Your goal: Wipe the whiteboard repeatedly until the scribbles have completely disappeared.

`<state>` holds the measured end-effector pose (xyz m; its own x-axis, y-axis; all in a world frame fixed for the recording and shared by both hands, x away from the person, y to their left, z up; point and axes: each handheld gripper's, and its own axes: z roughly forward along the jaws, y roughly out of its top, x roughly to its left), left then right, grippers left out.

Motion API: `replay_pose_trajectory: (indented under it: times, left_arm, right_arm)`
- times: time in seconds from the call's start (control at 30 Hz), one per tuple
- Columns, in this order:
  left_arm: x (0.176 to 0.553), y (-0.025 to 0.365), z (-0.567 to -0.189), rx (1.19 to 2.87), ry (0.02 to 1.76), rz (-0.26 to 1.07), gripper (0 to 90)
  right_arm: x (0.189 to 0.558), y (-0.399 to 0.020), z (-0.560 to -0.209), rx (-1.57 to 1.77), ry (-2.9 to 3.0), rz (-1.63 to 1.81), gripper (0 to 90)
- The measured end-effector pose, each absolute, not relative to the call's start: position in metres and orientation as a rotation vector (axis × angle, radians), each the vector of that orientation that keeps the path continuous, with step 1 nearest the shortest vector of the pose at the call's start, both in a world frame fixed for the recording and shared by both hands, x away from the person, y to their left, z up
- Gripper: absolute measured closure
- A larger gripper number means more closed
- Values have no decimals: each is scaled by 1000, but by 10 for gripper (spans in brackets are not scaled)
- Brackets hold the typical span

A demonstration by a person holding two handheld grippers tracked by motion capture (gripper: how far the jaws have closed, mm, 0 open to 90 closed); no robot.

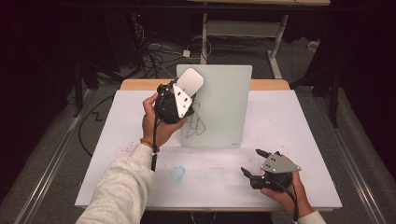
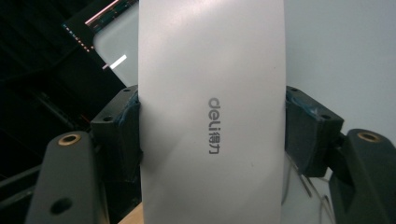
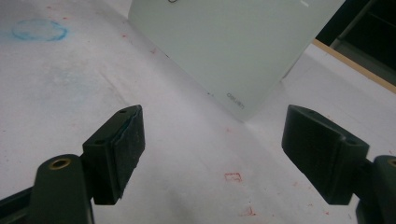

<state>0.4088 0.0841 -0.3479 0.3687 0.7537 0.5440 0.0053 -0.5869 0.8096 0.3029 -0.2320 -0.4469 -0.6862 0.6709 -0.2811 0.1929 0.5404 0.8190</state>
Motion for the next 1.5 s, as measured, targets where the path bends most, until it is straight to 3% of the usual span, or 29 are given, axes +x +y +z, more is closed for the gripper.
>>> replay_pose_trajectory:
  times: [0.4, 0.67, 1.03, 1.5]
  left_arm:
    - [391, 70, -400, 1980, 601, 1312, 292]
    - [398, 73, -381, 1986, 598, 1284, 293]
    - [415, 82, -328, 1912, 647, 1276, 292]
    - [398, 76, -381, 1987, 612, 1288, 293]
  right_arm:
    - [303, -231, -448, 689, 2202, 1064, 218]
    - [302, -230, -448, 682, 2209, 1061, 218]
    - [302, -230, -448, 682, 2216, 1060, 219]
    - [301, -228, -448, 667, 2230, 1059, 219]
